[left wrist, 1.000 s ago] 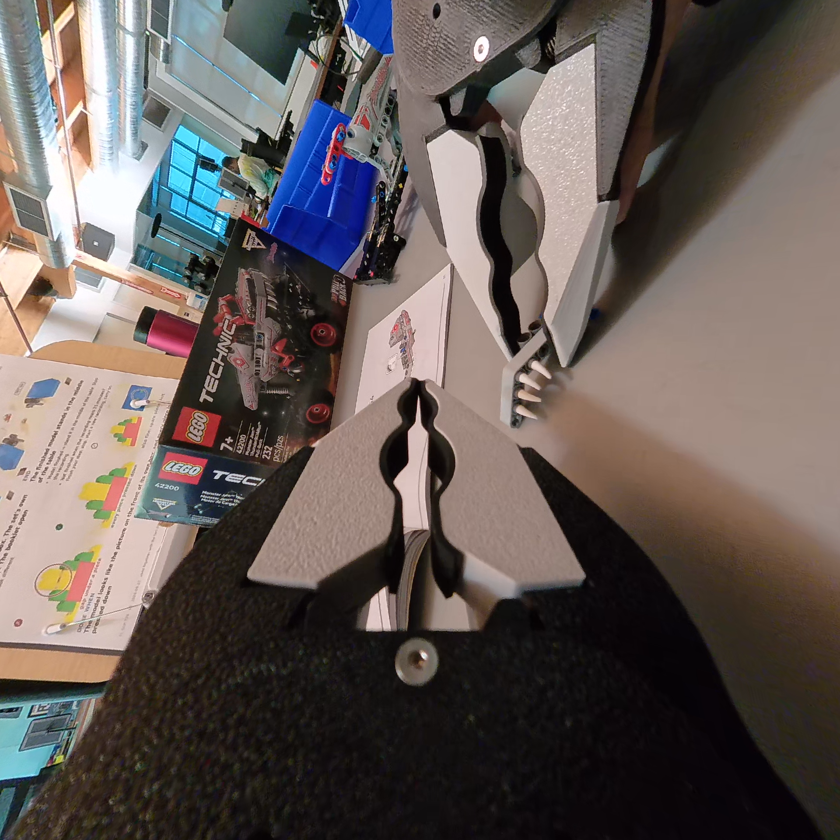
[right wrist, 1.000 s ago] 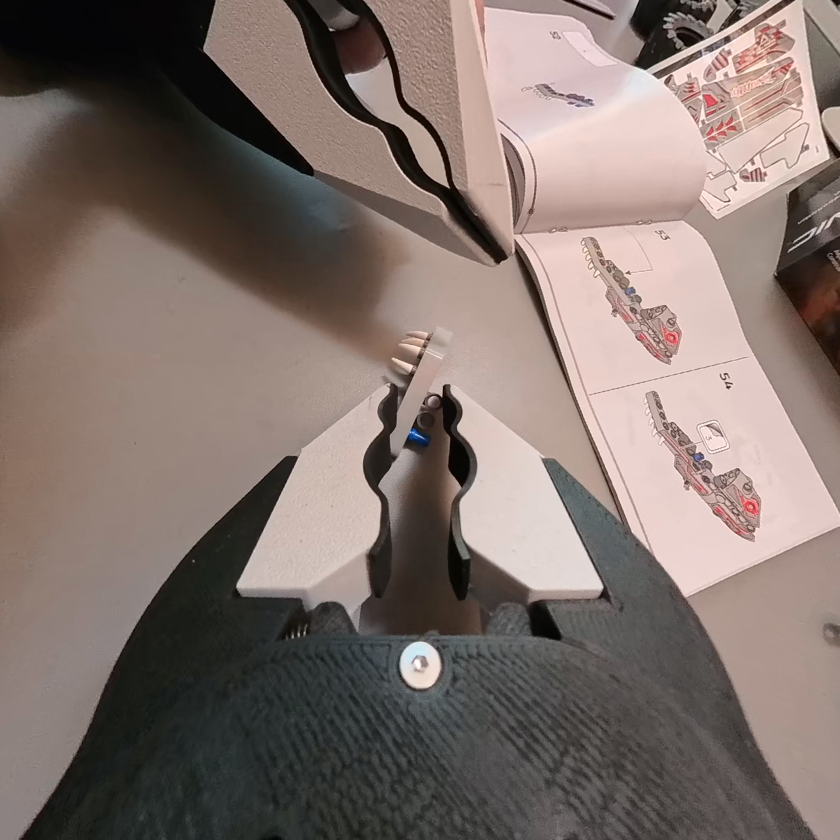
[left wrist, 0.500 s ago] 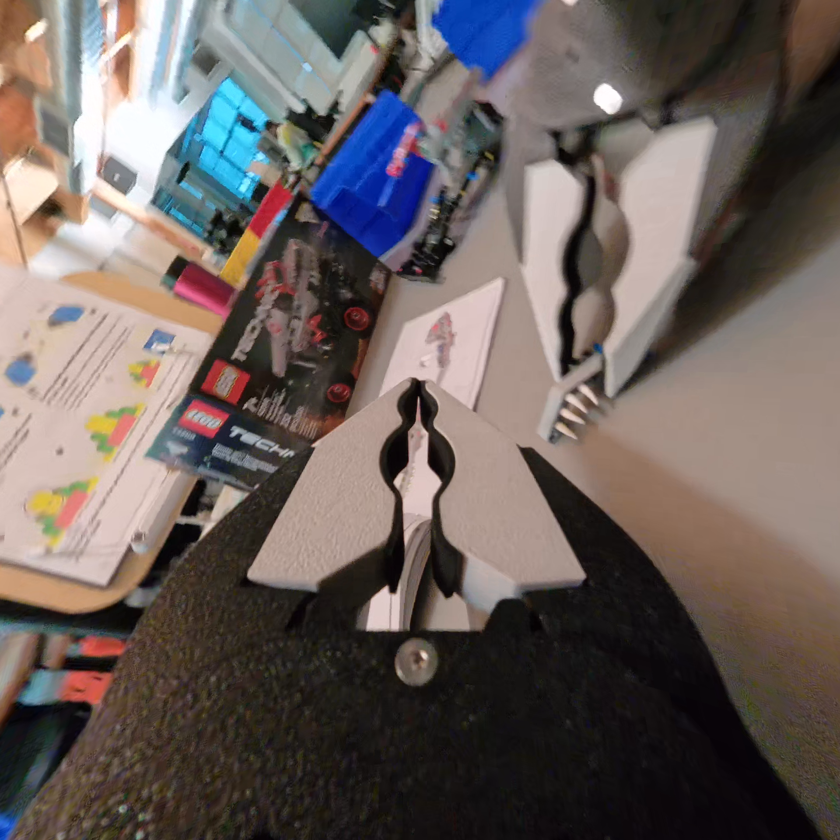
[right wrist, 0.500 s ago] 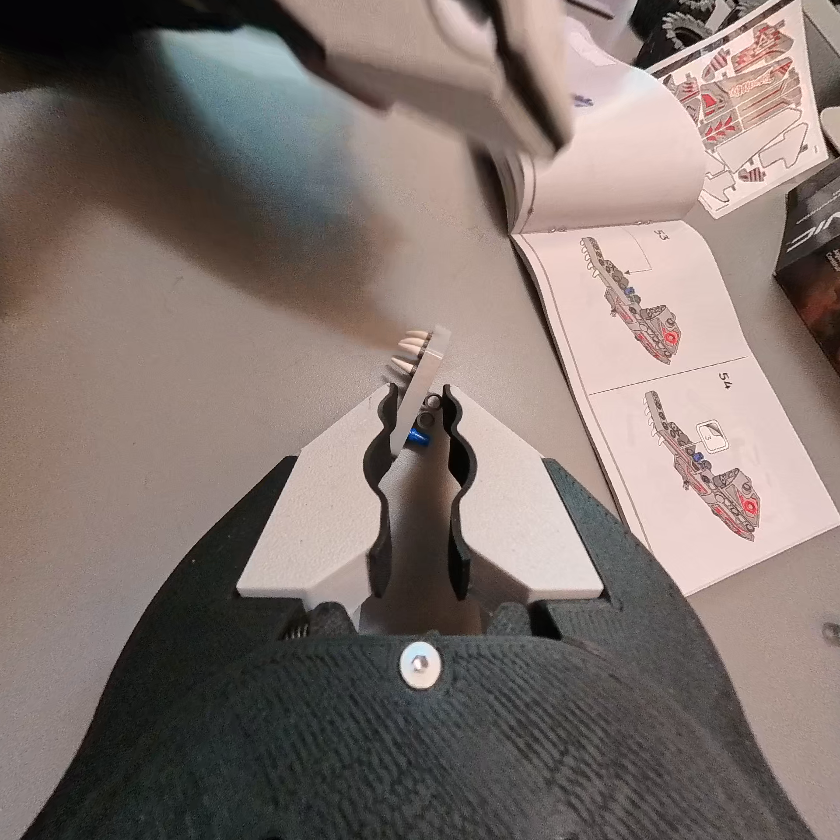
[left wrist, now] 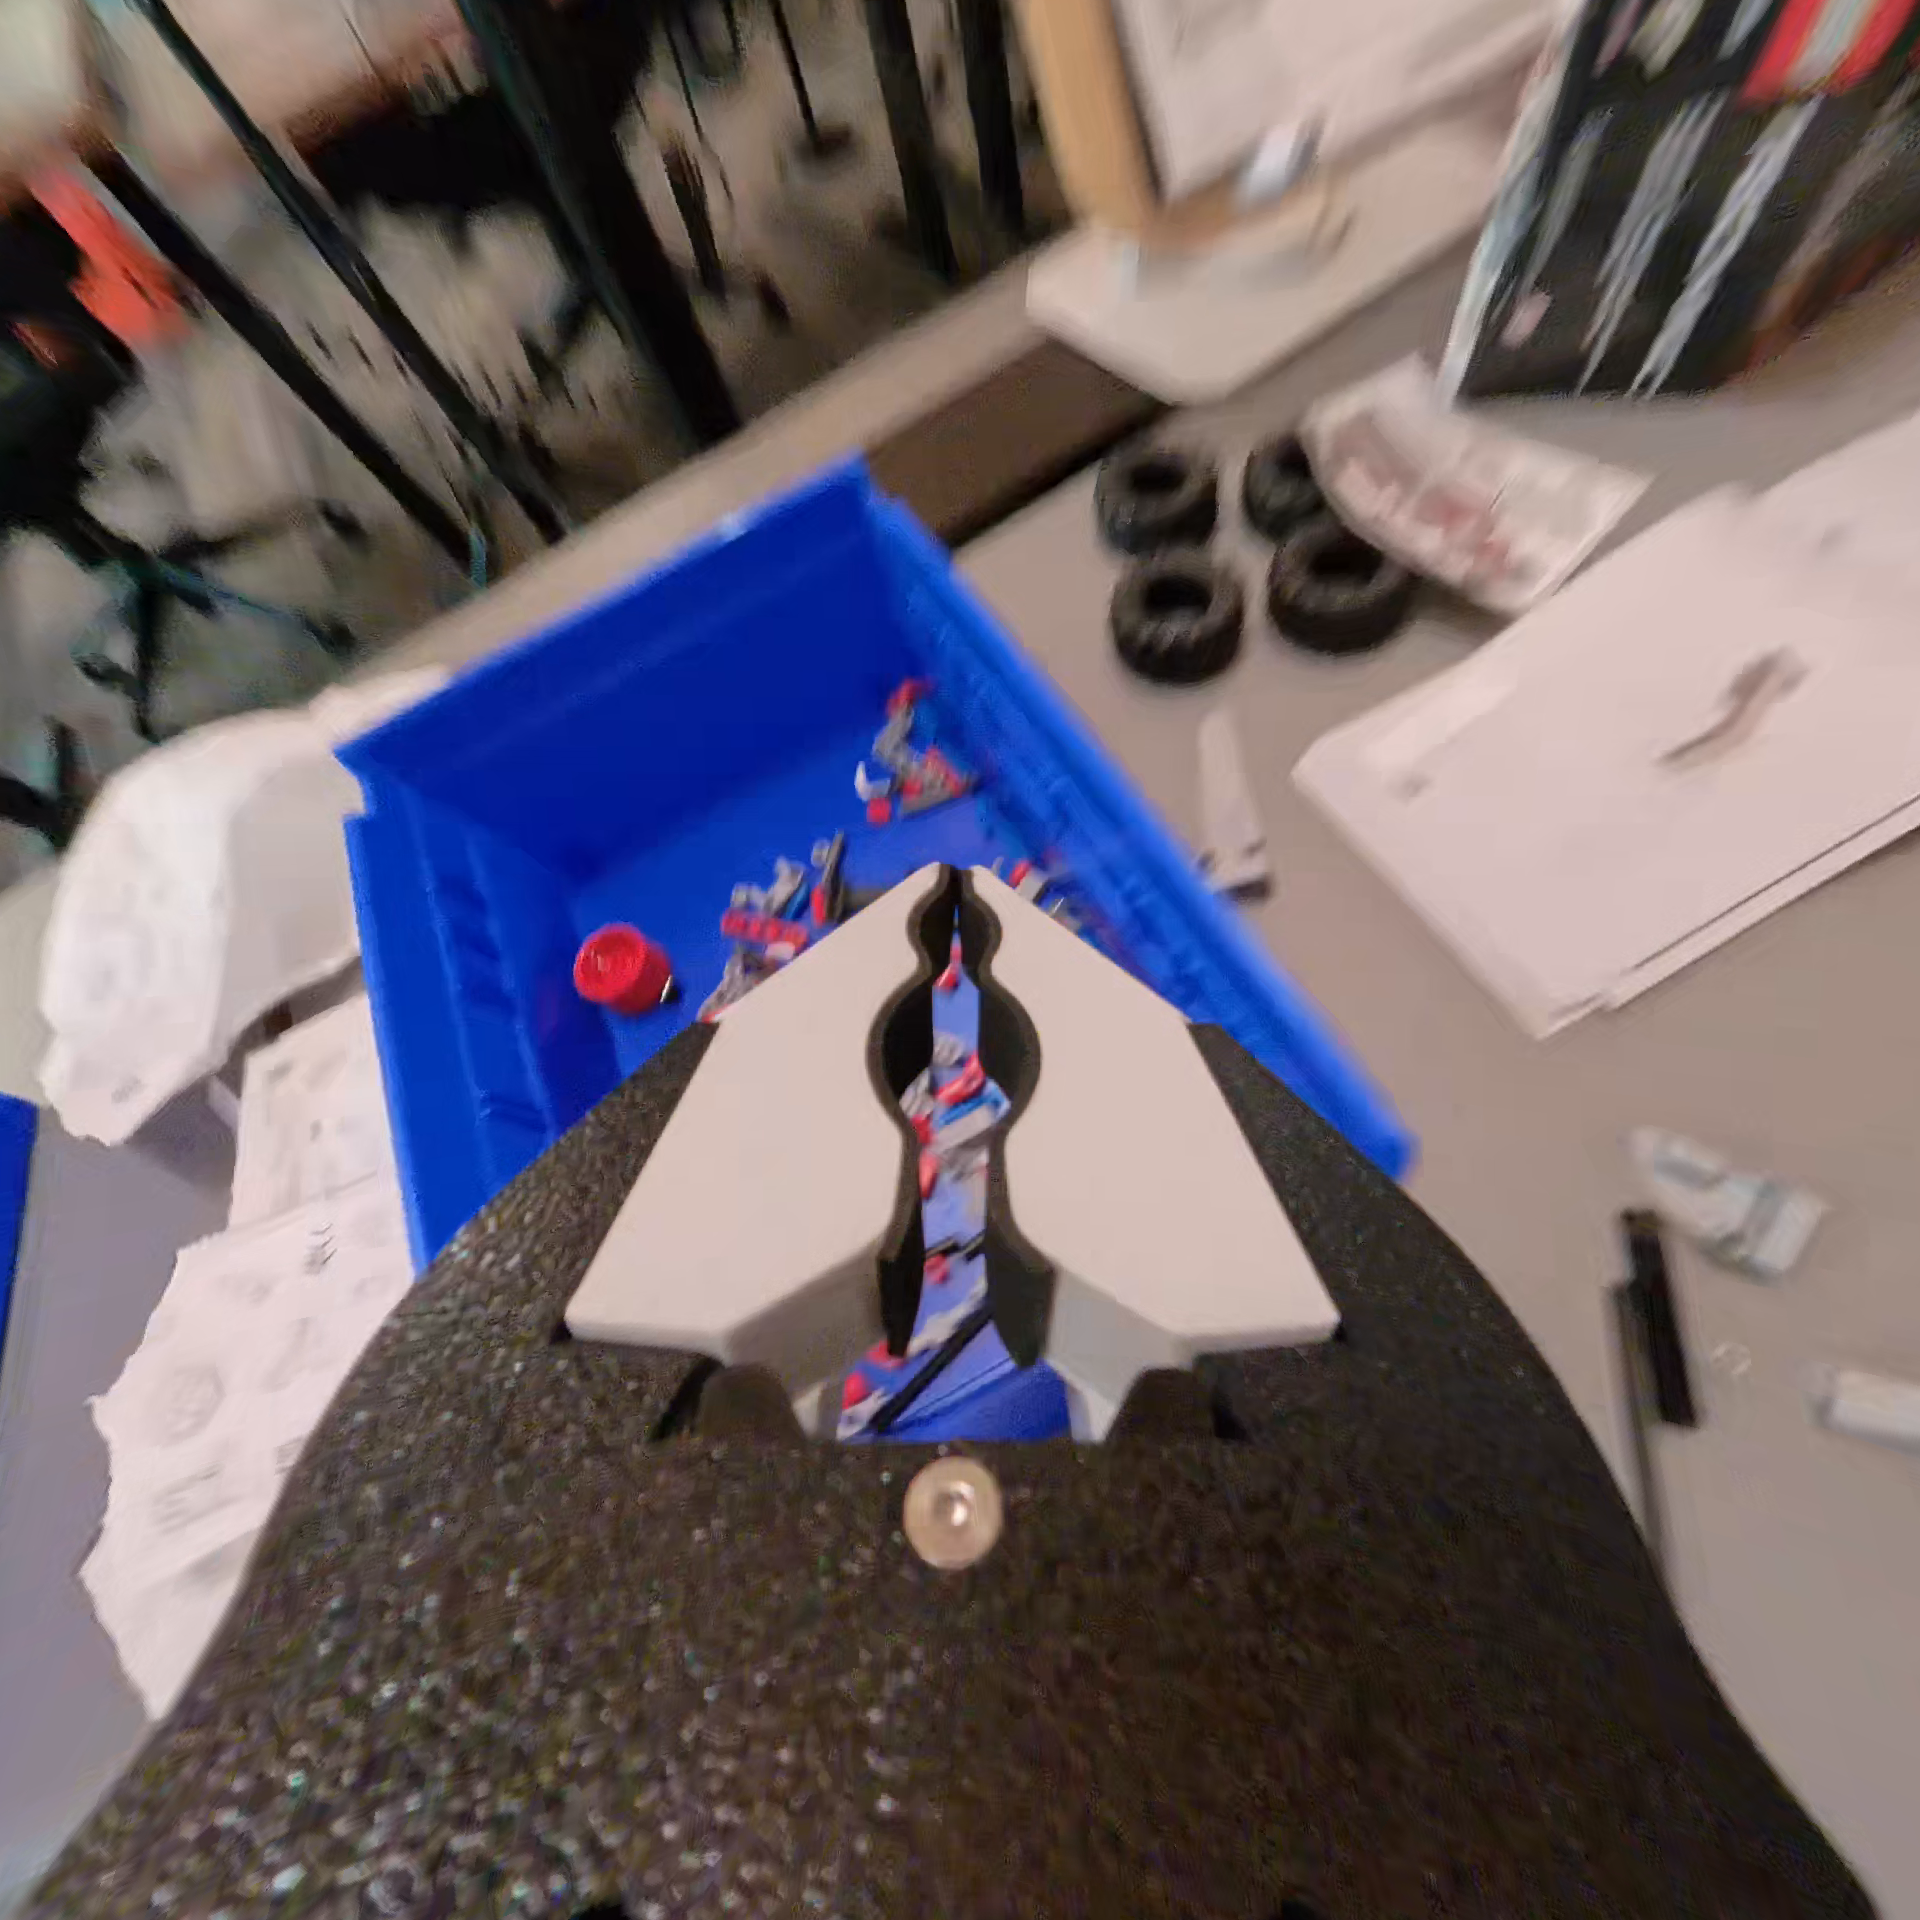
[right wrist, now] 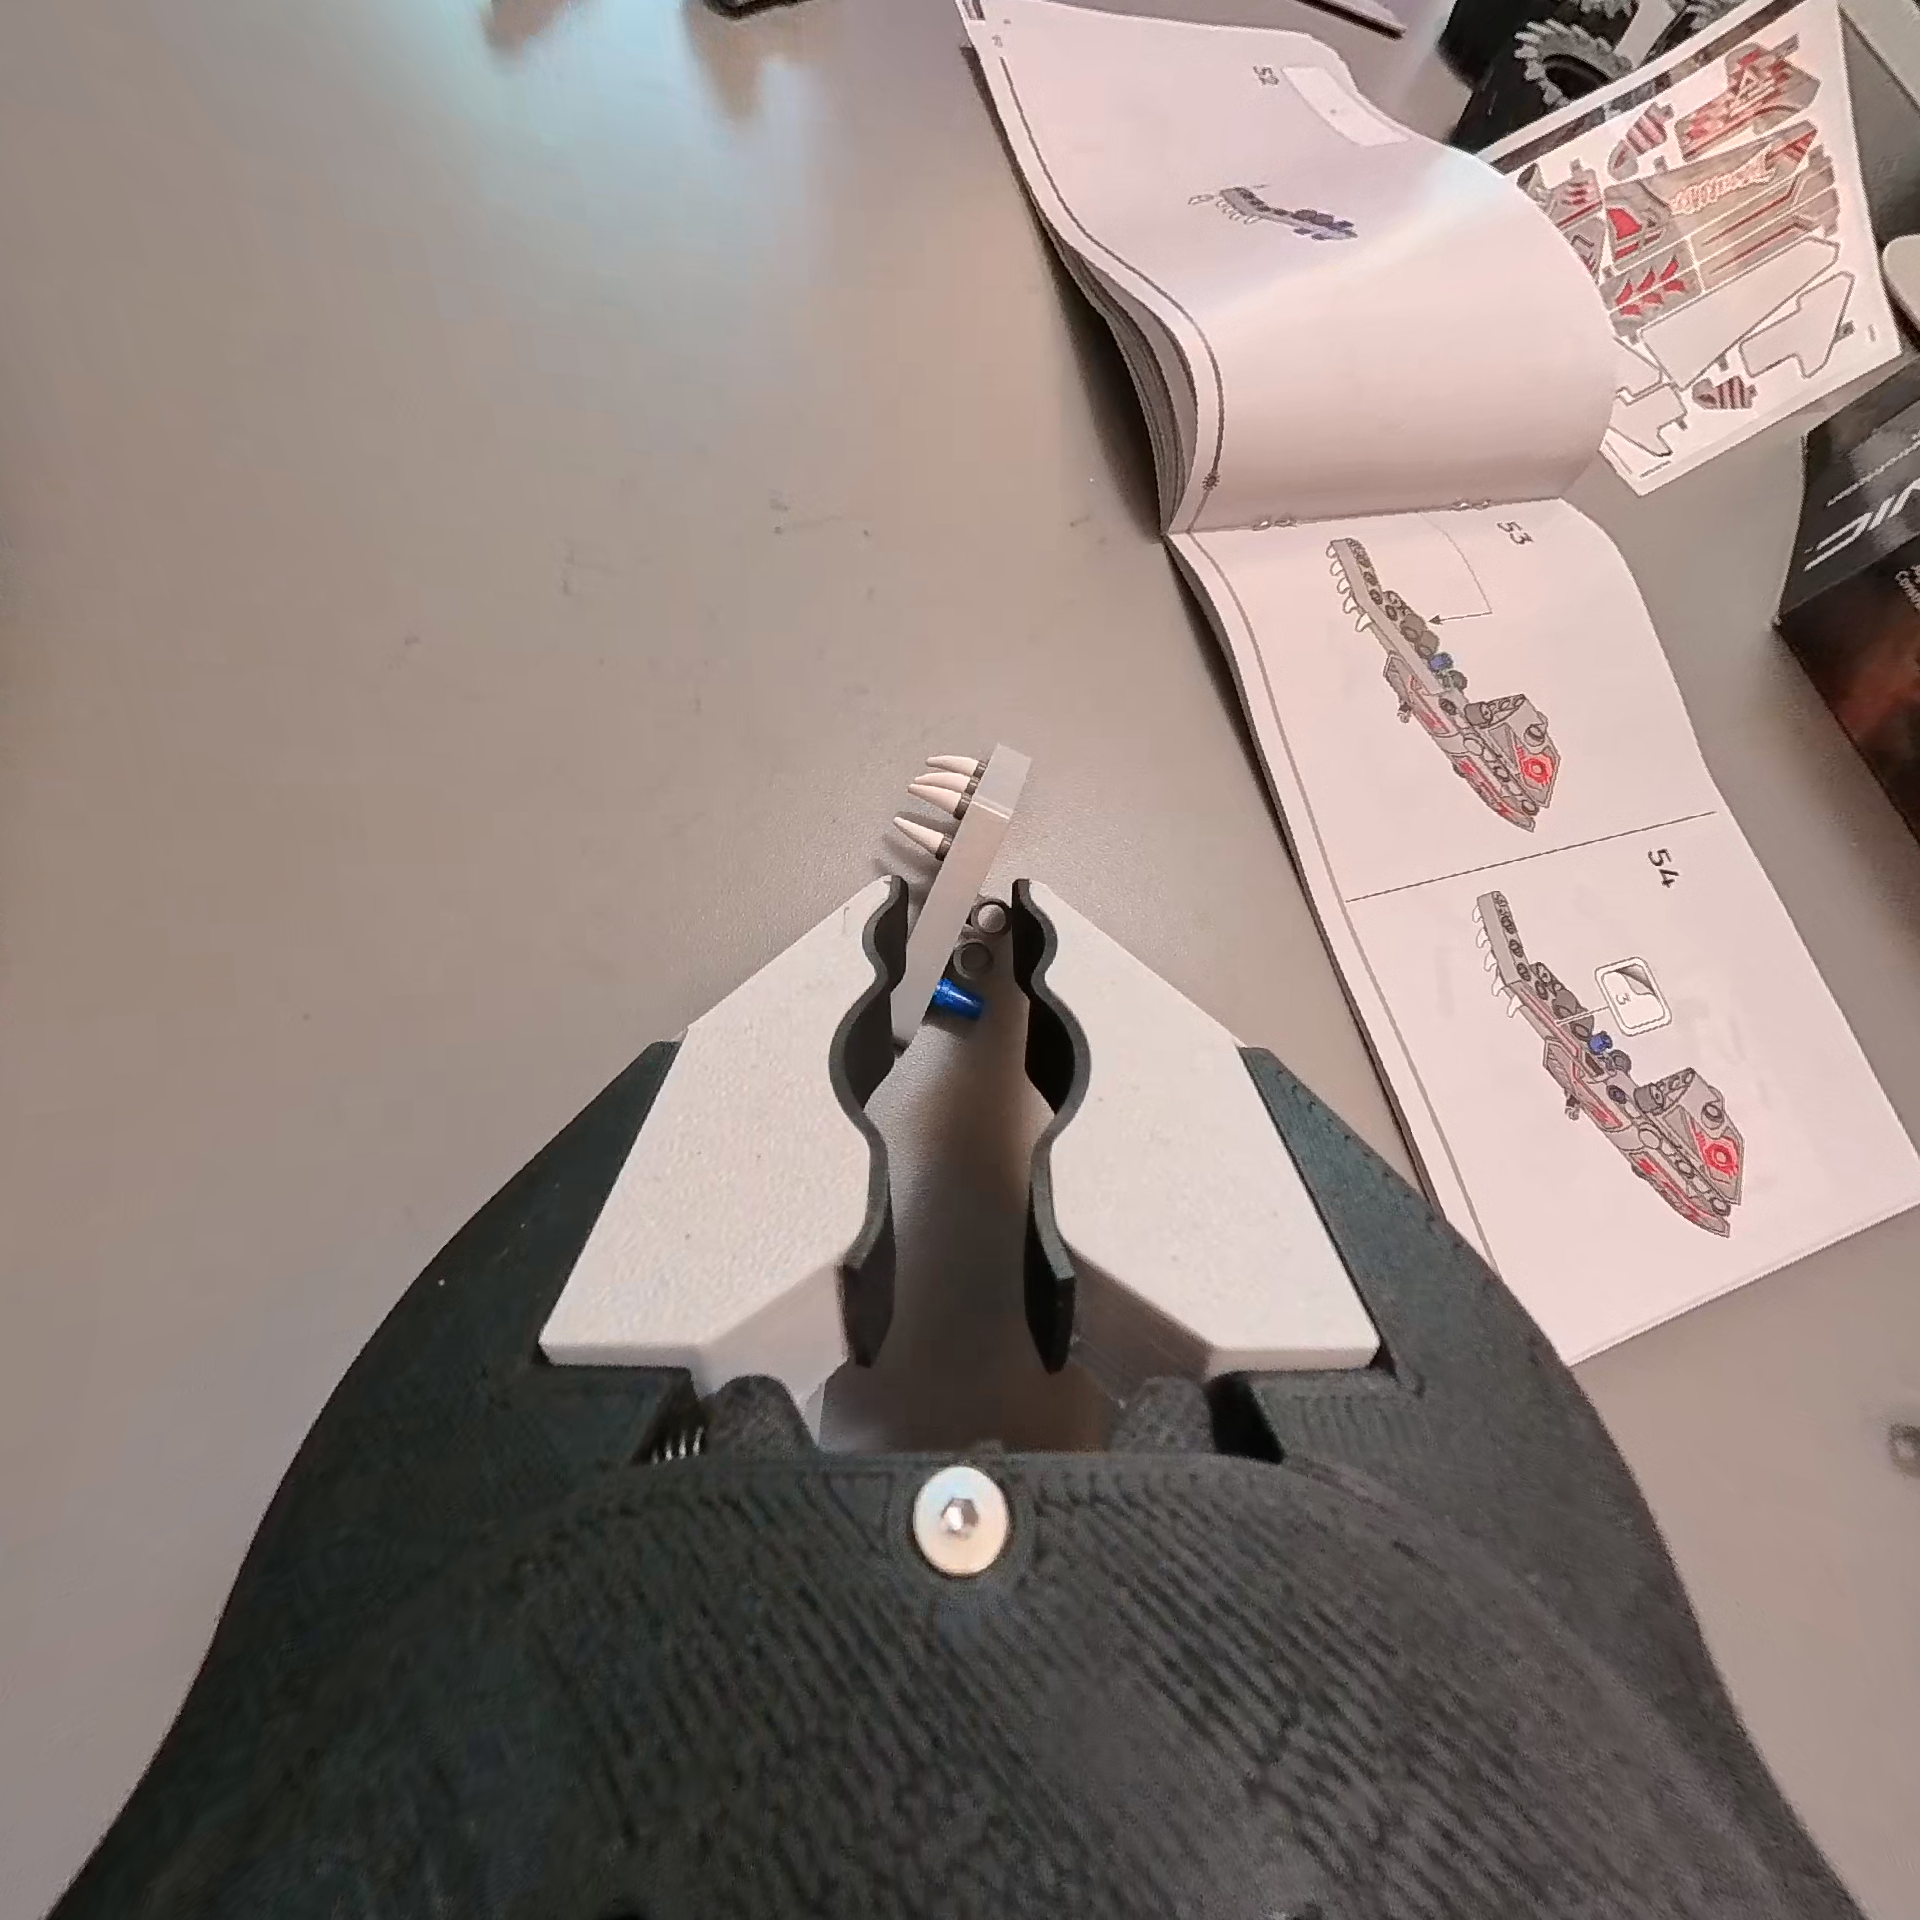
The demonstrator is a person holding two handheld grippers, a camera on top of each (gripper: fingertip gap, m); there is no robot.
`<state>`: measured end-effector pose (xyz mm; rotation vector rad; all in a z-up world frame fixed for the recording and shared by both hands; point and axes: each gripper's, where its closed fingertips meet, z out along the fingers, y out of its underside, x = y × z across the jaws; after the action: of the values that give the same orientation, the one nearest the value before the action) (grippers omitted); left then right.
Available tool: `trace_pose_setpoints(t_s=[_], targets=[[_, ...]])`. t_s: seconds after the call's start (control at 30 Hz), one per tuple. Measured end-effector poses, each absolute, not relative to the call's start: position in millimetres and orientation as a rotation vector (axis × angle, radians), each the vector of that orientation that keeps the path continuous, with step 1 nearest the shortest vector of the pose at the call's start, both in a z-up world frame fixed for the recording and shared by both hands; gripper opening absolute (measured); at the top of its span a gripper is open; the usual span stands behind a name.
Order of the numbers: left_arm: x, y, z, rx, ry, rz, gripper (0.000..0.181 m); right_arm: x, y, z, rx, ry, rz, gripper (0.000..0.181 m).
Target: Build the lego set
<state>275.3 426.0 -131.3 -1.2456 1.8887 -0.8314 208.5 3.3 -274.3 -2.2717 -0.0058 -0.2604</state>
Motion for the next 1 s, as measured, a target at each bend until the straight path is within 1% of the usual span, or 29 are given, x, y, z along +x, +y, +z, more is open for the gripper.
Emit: trace_pose_setpoints(t_s=[0.17, 0.3, 0.37, 0.57, 1.0], targets=[[313, 458, -201, -1.294, 2.31, -0.705, 0.003, 209, 3, -274, -2.271, -0.004, -0.265, 0.019], [325, 491, -241, -1.16, 2.527, -0.328, 0.003, 210, 3, -274, -2.268, -0.008, -0.302, 0.018], [327, 496, -253, -1.084, 2.616, -0.247, 0.004, 210, 3, -274, -2.268, -0.009, -0.302, 0.018], [335, 495, -272, -0.935, 2.743, -0.16, 0.004, 210, 3, -274, -2.27, -0.004, -0.29, 0.018], [344, 500, -280, -1.138, 2.749, -0.174, 0.004, 210, 3, -274, -2.27, -0.004, -0.289, 0.018]])
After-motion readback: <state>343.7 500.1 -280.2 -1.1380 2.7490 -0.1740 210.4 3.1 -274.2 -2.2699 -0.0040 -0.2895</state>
